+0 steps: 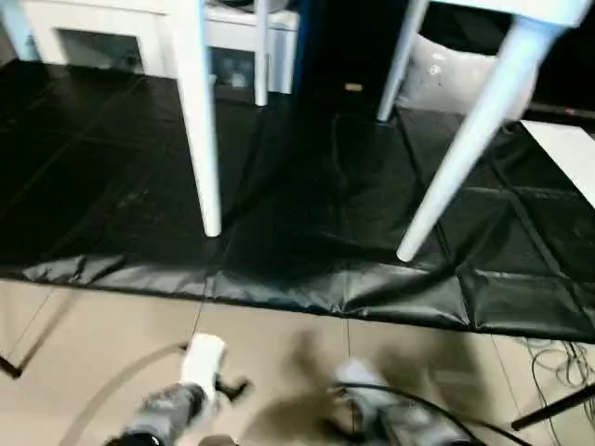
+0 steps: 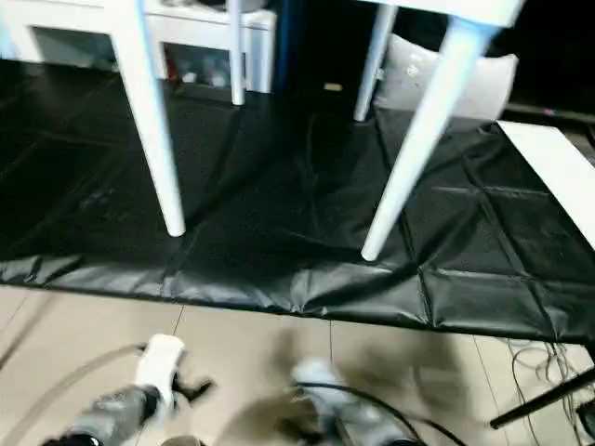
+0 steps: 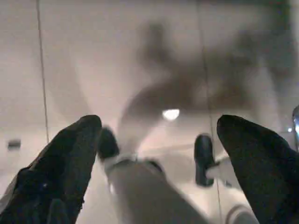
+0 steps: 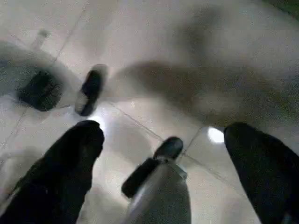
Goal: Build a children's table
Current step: Flip table
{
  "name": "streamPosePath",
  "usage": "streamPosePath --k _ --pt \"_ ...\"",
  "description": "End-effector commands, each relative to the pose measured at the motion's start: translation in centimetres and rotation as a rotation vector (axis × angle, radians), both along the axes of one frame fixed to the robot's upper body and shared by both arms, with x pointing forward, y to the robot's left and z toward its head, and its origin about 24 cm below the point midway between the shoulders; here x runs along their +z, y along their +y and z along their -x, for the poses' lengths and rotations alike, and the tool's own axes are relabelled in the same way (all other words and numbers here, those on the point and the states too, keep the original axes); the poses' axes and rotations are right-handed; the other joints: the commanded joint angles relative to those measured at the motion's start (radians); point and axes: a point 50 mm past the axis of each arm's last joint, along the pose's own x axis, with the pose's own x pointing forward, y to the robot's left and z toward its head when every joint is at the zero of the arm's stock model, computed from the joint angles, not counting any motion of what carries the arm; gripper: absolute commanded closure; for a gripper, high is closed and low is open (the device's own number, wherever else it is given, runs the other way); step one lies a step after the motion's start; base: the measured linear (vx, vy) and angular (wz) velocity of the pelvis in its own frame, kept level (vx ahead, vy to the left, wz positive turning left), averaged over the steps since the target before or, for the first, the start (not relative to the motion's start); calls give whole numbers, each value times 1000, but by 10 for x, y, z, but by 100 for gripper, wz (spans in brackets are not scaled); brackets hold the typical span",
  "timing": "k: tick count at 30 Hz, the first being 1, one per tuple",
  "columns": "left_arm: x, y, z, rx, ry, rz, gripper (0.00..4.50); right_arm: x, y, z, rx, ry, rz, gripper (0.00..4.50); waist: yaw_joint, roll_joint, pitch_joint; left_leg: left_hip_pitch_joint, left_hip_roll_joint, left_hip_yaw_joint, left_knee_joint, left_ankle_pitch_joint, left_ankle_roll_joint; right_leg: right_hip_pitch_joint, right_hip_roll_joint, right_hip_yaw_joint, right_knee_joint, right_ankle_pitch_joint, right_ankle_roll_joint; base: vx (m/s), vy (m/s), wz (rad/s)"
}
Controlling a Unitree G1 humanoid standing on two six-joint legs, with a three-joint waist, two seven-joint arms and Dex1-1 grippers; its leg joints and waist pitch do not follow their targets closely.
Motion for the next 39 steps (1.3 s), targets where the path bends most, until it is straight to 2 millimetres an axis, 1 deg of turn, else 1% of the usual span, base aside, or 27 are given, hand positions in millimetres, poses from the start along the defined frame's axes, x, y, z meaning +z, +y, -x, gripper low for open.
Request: streamPosePath --k 1,2,3,4,5,6,7,8,9,10,11,12,13,14,18,21,22,25,34,39 --pt "-7 -5 10 15 52 15 6 -5 -4 8 -159 36 0 0 -4 18 -34 26 20 2 -74 -373 -14 8 -50 24 -78 -19 -202 0 0 0" --pt "-9 -6 13 19 69 41 6 -7 -3 12 -214 52 -5 0 -6 26 -31 27 20 5 -75 -396 -14 4 -49 27 -86 -64 -199 0 0 0" --pt "-10 -3 16 17 77 25 6 -9 -3 15 -208 74 13 0 -6 33 -27 24 21 2 -77 -394 -15 2 -50 27 -87 -89 -199 0 0 0" --pt "-11 -1 18 33 85 17 6 -11 -2 18 -197 99 36 0 -9 30 -24 21 21 3 -78 -390 -15 3 -50 27 -90 -101 -199 0 0 0" --pt "-12 0 21 54 96 17 6 -12 -2 21 -196 117 49 0 -8 36 -24 20 21 3 -78 -383 -14 3 -51 27 -89 -101 -200 0 0 0" --pt "-14 0 24 46 108 0 6 -13 -2 23 -199 119 60 0 -9 36 -23 19 21 4 -78 -380 -13 1 -50 28 -90 -101 -199 0 0 0" --pt "-17 2 30 9 118 -46 6 -14 0 27 -180 132 62 0 -14 39 -17 17 23 3 -81 -384 -11 1 -50 27 -93 -116 -190 0 0 0" --pt "-19 2 34 -23 132 -87 6 -16 0 31 -180 147 63 0 -15 42 -16 15 24 2 -82 -384 -11 1 -50 26 -92 -119 -184 0 0 0" --pt "-20 3 36 -36 142 -107 6 -16 0 33 -184 158 64 0 -20 40 -13 13 23 2 -83 -379 -10 2 -49 26 -93 -122 -171 0 0 0" --pt "-24 2 44 -43 185 -120 6 -18 0 38 -213 187 65 0 -23 42 -13 14 23 2 -83 -373 -7 0 -49 27 -93 -123 -170 0 0 0" --pt "-25 3 47 -53 203 -139 6 -19 -1 41 -218 195 67 0 -25 43 -12 15 24 3 -83 -375 -7 -2 -48 27 -94 -123 -171 0 0 0" --pt "-27 2 51 -48 216 -124 6 -20 -1 44 -220 207 74 0 -27 43 -11 14 25 2 -84 -375 -7 -1 -48 26 -94 -122 -173 0 0 0" --pt "-28 1 54 -47 229 -114 6 -22 -2 48 -220 222 81 0 -30 42 -10 11 24 2 -84 -363 -5 0 -49 25 -93 -103 -185 0 0 0" --pt "-29 0 56 -46 238 -104 6 -22 -2 51 -218 231 87 0 -30 42 -10 11 23 2 -85 -363 -5 1 -48 24 -93 -103 -185 0 0 0" --pt "-31 -4 61 -62 251 -92 6 -24 -3 57 -225 259 97 0 -34 43 -10 16 25 5 -83 -354 4 0 -49 25 -94 -77 -193 0 0 0" --pt "-33 -7 63 -42 254 -91 6 -23 -4 54 -254 271 86 0 -35 43 -11 14 25 6 -84 -337 9 4 -49 24 -93 -51 -194 0 0 0" --pt "-33 -7 63 -42 254 -91 6 -23 -4 54 -254 271 86 0 -34 43 -13 15 25 6 -82 -330 11 4 -49 24 -93 -39 -192 0 0 0" --pt "-33 -7 63 -40 253 -93 6 -23 -3 54 -268 283 71 0 -34 44 -12 15 26 7 -82 -325 14 4 -50 24 -93 -29 -193 0 0 0" --pt "-33 -7 63 -40 253 -93 6 -23 -3 54 -268 283 71 0 -35 45 -7 17 28 7 -89 -377 -2 -2 -52 27 -103 -122 -182 0 0 0" --pt "-33 -7 63 -40 253 -93 6 -23 -3 54 -268 283 71 0 -35 45 -7 16 28 7 -90 -367 -3 -3 -52 27 -102 -106 -179 0 0 0"
